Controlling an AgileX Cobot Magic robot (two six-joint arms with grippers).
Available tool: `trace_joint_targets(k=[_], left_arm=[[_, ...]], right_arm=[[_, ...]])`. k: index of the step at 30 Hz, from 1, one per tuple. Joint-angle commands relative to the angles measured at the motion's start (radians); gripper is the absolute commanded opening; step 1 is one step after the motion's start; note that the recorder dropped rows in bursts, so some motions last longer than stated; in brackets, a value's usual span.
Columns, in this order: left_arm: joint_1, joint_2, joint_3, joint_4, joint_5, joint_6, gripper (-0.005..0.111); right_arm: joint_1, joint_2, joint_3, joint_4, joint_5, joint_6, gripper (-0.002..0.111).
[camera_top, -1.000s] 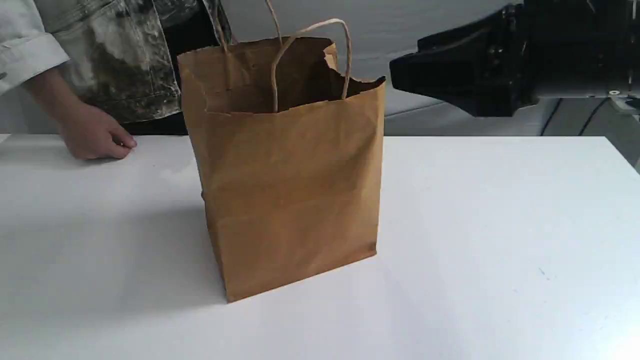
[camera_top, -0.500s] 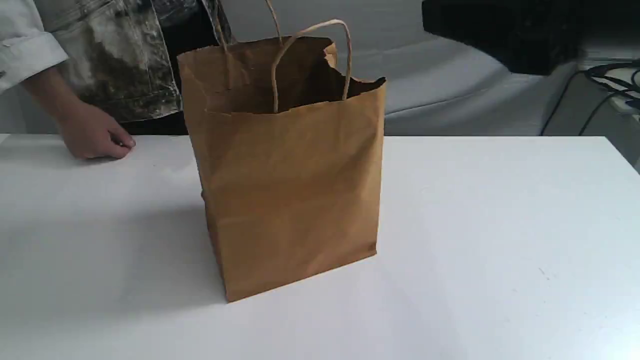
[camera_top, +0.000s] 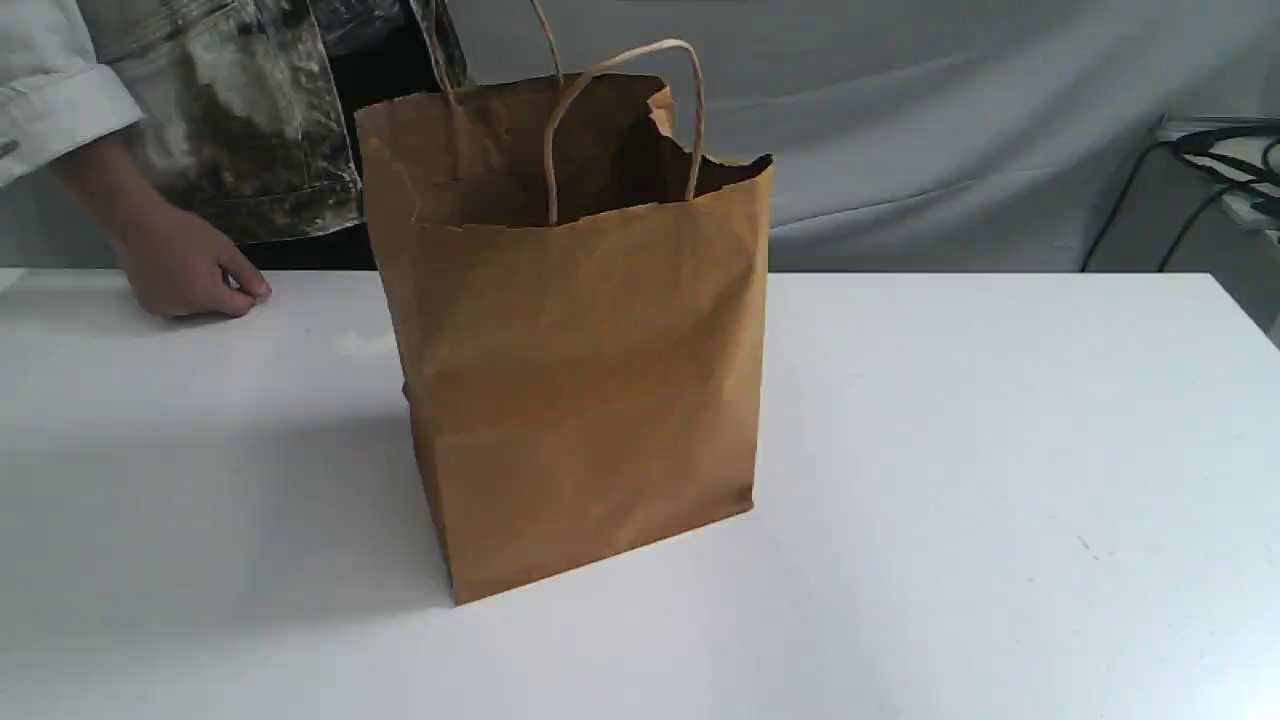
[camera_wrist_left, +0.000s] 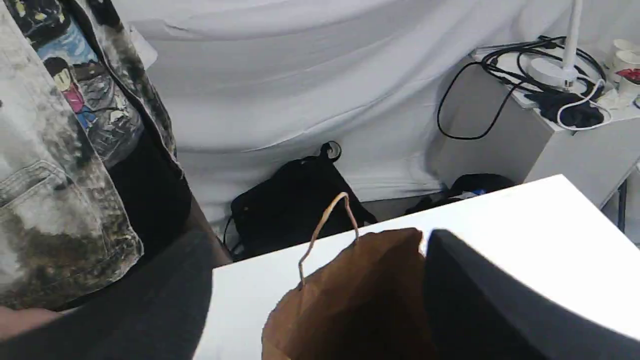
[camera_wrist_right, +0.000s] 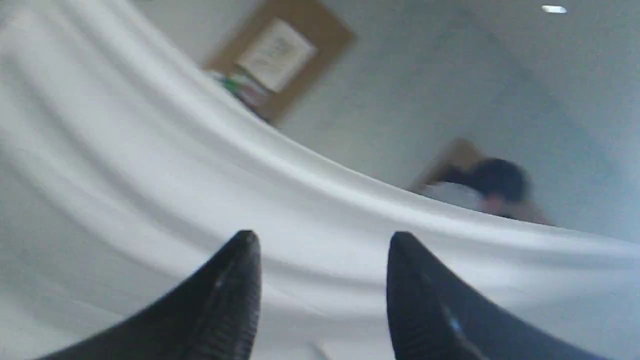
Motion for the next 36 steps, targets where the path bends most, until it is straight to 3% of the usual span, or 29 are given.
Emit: trace_joint_targets(k=[1, 7, 15, 20, 25, 29, 36], left_arm=[[0.000, -0.009, 0.001, -0.042, 0.002, 0.007, 0.063], [0.000, -0.009, 0.001, -0.062, 0.002, 0.007, 0.063], [0.000, -0.009, 0.001, -0.078, 0.002, 0.007, 0.063], [0.000, -0.009, 0.001, -0.093, 0.007, 0.007, 0.063], [0.000, -0.009, 0.001, -0.196, 0.015, 0.061, 0.063], [0.000, -0.029, 0.005, -0.268, 0.015, 0.112, 0.063], [0.000, -0.137, 0.005, -0.333, 0.015, 0.135, 0.063]], right_arm=[[0.000, -0.052, 0.006, 0.009, 0.255, -0.080, 0.025], [0.037, -0.192, 0.006, 0.018, 0.165, -0.082, 0.009], [0.140, -0.371, 0.006, 0.521, 0.136, -0.125, 0.008], [0.185, -0.435, 0.006, 0.880, 0.150, -0.396, 0.008], [0.256, -0.494, 0.006, 1.217, 0.309, -0.707, 0.008], [0.316, -0.552, 0.006, 1.317, 0.486, -0.845, 0.008], [0.373, -0.711, 0.006, 1.285, 0.622, -0.831, 0.008]])
